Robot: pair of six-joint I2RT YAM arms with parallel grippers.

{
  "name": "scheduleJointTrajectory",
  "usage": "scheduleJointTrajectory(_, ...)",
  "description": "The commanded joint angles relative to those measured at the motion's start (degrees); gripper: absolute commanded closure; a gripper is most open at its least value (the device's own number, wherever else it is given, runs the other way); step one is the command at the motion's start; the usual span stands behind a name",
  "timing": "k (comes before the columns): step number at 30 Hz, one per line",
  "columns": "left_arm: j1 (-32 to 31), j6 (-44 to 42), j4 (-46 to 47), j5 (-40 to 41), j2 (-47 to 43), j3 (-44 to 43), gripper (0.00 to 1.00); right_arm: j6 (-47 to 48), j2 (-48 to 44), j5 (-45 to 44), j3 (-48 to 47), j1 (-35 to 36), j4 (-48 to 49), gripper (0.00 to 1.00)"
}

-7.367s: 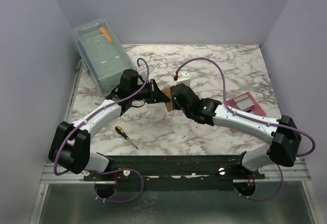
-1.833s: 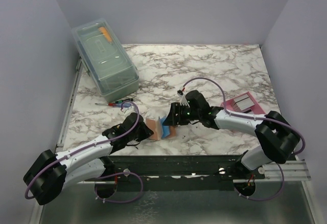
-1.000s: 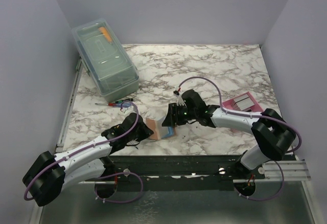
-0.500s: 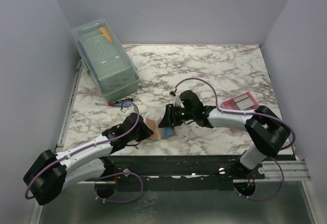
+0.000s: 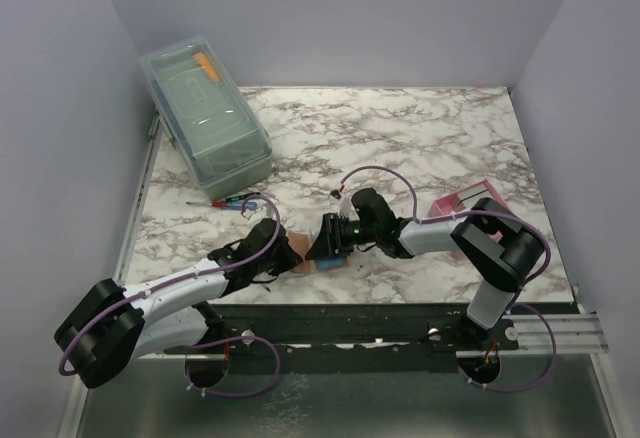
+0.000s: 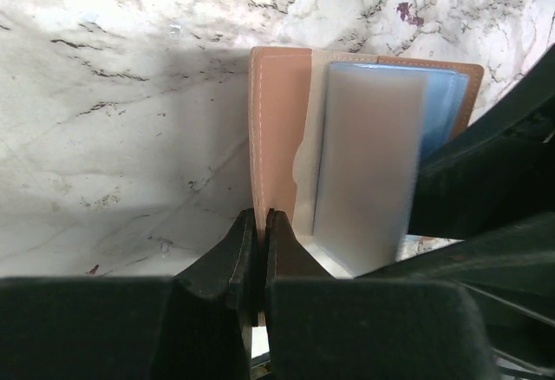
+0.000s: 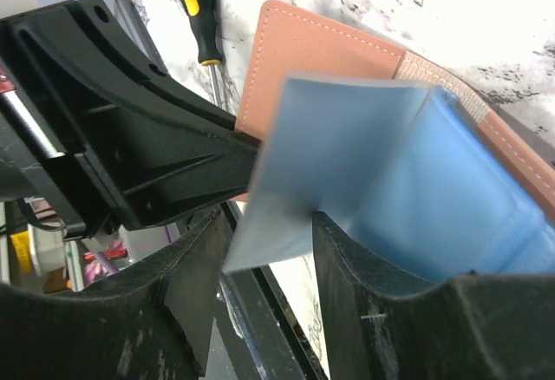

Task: Put the credit cards into the card holder
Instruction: Open the card holder at the center of the board.

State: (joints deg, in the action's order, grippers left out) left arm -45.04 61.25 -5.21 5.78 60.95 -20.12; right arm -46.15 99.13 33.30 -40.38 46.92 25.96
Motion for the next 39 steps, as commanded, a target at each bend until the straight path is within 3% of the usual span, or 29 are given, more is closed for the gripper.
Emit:
scheduleJointTrajectory(1,-0.2,-0.6,-0.1,0.4,-1.6,0.7,1.0,-3.1,3.6,4.3,1.6,0.4,9.3,0.53)
scheduleJointTrajectory(4,-0.2,-0.1,-0.1,0.6,-2.2,1.4,1.0,-4.2,4.8,6.0,1.7,0.4,13.2,0.56)
scheduleJointTrajectory(8,-0.2,0.1,-0.1,0.4,-2.9,1.8,1.0,-5.0,5.9,6.1,1.2,0.4,13.5,0.42)
scheduleJointTrajectory(14,-0.2,0.2,-0.3,0.1,-4.4,2.9,1.0,-6.6,8.1,6.6,2.0,0.2,17.4,0.37)
scheduleJointTrajectory(19,-0.2,0.4,-1.4,0.2,-5.1,2.7,0.98,-8.6,9.8,6.9,2.8,-0.4,21.8,0.59)
scheduleJointTrajectory(23,-0.2,0.7,-3.7,0.3,-6.9,2.5,0.84,-8.0,11.1,6.0,2.2,-0.5,20.0,0.75)
scheduleJointTrajectory(29,-0.2,1.1,-12.5,0.0,-12.4,-0.3,0.41,-3.1,13.9,2.0,-0.6,-0.6,11.5,0.88)
scheduleJointTrajectory(31,-0.2,0.8,-16.5,0.2,-15.2,-2.5,0.34,-1.2,14.4,0.5,-2.3,-0.5,7.5,0.89)
scheduleJointTrajectory(34,-0.2,-0.7,-20.8,0.8,-19.1,-6.7,0.36,0.2,14.1,-1.8,-2.8,-0.5,4.4,0.89)
scheduleJointTrajectory(39,-0.2,-3.0,-18.8,0.8,-17.8,-12.5,0.58,2.3,14.1,-2.8,-4.5,-0.4,0.0,0.81)
